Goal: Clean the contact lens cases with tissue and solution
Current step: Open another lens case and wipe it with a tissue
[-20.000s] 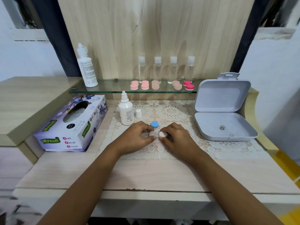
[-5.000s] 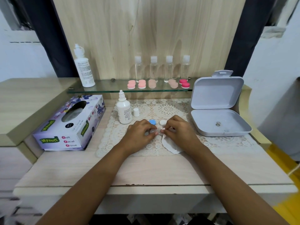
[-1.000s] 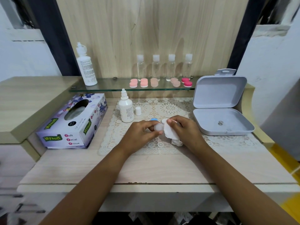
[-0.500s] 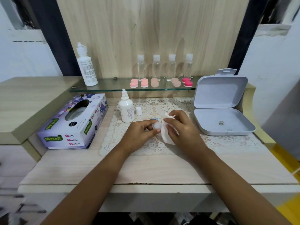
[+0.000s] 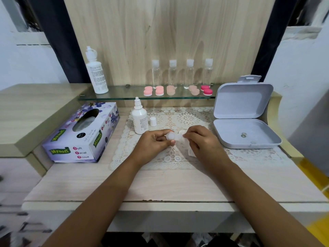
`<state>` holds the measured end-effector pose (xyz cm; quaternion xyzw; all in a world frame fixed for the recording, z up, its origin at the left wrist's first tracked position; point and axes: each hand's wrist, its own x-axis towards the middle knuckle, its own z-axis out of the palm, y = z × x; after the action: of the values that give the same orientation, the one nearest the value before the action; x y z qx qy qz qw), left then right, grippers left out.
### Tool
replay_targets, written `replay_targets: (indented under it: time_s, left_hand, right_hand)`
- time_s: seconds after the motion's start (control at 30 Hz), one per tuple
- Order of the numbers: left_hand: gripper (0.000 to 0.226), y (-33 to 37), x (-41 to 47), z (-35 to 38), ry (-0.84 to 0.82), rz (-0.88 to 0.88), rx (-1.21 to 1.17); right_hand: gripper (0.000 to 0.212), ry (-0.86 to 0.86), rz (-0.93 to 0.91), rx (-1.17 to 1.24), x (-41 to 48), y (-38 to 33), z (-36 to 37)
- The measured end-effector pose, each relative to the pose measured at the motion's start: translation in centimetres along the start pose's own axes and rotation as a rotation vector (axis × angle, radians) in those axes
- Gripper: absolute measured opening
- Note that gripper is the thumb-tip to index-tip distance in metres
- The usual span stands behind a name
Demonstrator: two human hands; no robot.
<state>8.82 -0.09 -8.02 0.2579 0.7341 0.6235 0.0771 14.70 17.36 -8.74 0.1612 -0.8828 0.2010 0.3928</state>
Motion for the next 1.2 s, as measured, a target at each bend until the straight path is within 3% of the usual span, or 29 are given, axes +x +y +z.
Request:
replay_targets:
  time_s: [0.13, 0.43, 0.67, 0.87, 0.97, 1.03, 1.2]
  left_hand:
    - [0.033, 0.3, 0.0, 0.0, 0.001, 0.01, -0.043]
    - [0.036, 0.5, -0.2, 0.0, -0.034, -0.014, -0.104]
    - [0.039, 1.0, -0.5, 0.4, -0.099, 0.023, -0.002]
    - [0.035, 0.9, -0.5, 0.4, -0.07, 0.037, -0.016]
    - [0.042, 0.6, -0.3, 0.3, -0.082, 0.031, -0.004]
    - [0.042, 0.5, -0.2, 0.3, -0.085, 0.04, 0.021]
    - [0.036, 0.5, -0.2, 0.2, -0.058, 0.038, 0.0]
  right_hand:
    - [0.025, -0.055, -0.079, 0.034, -0.2, -0.7, 0.3]
    - [0.021, 0.022, -0.004, 0.025, 0.3, -1.3, 0.3]
    - [0.005, -0.031, -0.076, 0.018, 0.6, -3.0, 0.3]
    - [0.017, -0.027, -0.022, 0.001, 0.7, -2.2, 0.3]
    - [0.005, -0.051, -0.07, 0.002, 0.5, -2.6, 0.2]
    - [0.011, -0.077, -0.107, 0.019, 0.4, -3.0, 0.3]
    - [0.003, -0.051, -0.062, -0.02, 0.6, -2.2, 0.0]
